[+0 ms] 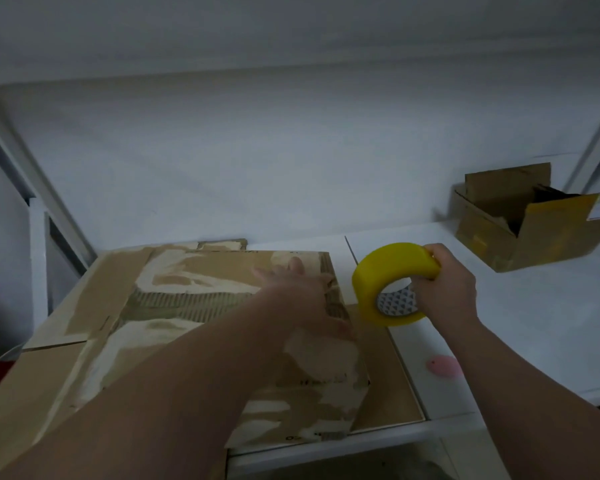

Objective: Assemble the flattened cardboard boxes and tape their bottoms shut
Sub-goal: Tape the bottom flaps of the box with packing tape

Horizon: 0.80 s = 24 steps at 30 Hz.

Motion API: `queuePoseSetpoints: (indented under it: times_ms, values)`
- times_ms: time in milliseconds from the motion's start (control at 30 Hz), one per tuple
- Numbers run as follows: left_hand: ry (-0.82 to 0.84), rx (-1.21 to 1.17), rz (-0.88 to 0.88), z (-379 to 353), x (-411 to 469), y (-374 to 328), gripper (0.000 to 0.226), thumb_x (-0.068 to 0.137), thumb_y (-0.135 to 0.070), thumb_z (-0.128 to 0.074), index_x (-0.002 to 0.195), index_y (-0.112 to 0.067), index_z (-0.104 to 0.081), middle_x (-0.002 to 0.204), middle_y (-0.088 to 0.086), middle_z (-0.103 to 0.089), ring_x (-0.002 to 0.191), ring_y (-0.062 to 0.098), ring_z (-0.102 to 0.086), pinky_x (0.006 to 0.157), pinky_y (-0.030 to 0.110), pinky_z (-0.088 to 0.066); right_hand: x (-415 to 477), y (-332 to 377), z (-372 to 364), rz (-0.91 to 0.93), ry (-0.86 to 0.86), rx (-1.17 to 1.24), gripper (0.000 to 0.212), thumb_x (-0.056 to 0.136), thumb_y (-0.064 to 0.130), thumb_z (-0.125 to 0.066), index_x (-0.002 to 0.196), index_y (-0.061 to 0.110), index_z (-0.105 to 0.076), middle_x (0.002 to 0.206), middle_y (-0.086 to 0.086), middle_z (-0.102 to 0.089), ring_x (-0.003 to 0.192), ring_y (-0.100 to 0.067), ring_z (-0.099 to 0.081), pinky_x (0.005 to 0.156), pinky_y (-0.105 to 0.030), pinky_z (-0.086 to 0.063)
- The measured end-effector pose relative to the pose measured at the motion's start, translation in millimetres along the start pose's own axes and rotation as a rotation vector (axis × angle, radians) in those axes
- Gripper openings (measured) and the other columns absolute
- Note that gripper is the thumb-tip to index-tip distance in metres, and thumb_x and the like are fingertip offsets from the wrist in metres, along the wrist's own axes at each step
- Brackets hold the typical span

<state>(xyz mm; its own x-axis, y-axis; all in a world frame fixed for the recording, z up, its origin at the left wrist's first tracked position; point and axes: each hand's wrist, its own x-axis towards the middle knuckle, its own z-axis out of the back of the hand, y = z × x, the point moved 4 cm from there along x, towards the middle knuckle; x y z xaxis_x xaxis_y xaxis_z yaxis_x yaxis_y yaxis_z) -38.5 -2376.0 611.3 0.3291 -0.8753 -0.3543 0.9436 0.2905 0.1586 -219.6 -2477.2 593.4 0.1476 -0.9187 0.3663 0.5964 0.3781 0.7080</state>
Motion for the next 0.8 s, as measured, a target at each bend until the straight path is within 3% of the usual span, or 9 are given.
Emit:
queuePoseSetpoints:
  times_ms: [100,167,300,667,800]
  values:
    - [-0.066,-0.023,-0.073,1,3,-5,0.106,0.064,-0.084,-0.054,0.148,-0.031,-0.019,0.151,0.009,-0.021,0.138,0.035,-0.023,0.109,0.064,-0.016,4,-2,2,0.017,0.001,-0.015,0.020,0.086,0.003,-0.054,0.101,0.015,-0.058,0.083,-0.007,-0.059,0.077,-0.026,-0.053,0.064,-0.032,-0.041]
    - [-0.083,-0.042,-0.101,1,5,-7,0.107,0.064,-0.083,-0.055,0.150,-0.032,-0.015,0.151,0.007,-0.021,0.137,0.033,-0.023,0.110,0.061,-0.018,4,-5,1,0.011,0.010,-0.017,0.019,0.086,0.003,-0.054,0.101,0.015,-0.058,0.083,-0.005,-0.058,0.076,-0.024,-0.053,0.063,-0.031,-0.040]
    - [-0.090,-0.050,-0.121,-3,7,-5,0.109,0.064,-0.084,-0.054,0.151,-0.037,-0.008,0.152,0.005,-0.017,0.138,0.033,-0.018,0.111,0.061,-0.015,-1,-14,-6,0.016,0.045,-0.032,0.019,0.086,0.003,-0.055,0.101,0.015,-0.057,0.083,-0.005,-0.058,0.075,-0.022,-0.052,0.058,-0.026,-0.034]
    - [-0.074,-0.067,-0.115,-7,6,-5,0.107,0.067,-0.082,-0.053,0.152,-0.038,-0.005,0.157,0.003,-0.007,0.142,0.034,-0.010,0.113,0.062,-0.008,-13,-26,-22,-0.027,0.074,-0.006,0.031,0.082,-0.003,-0.055,0.110,0.011,-0.057,0.093,-0.012,-0.061,0.080,-0.024,-0.052,0.066,-0.030,-0.040]
    - [-0.020,-0.094,-0.116,-12,1,-4,0.105,0.076,-0.079,-0.045,0.153,-0.029,0.006,0.160,0.006,0.008,0.146,0.033,0.006,0.114,0.061,0.001,-25,-23,-30,-0.031,0.068,-0.010,0.033,0.084,-0.002,-0.058,0.115,0.009,-0.056,0.097,-0.013,-0.061,0.083,-0.026,-0.054,0.069,-0.033,-0.044]
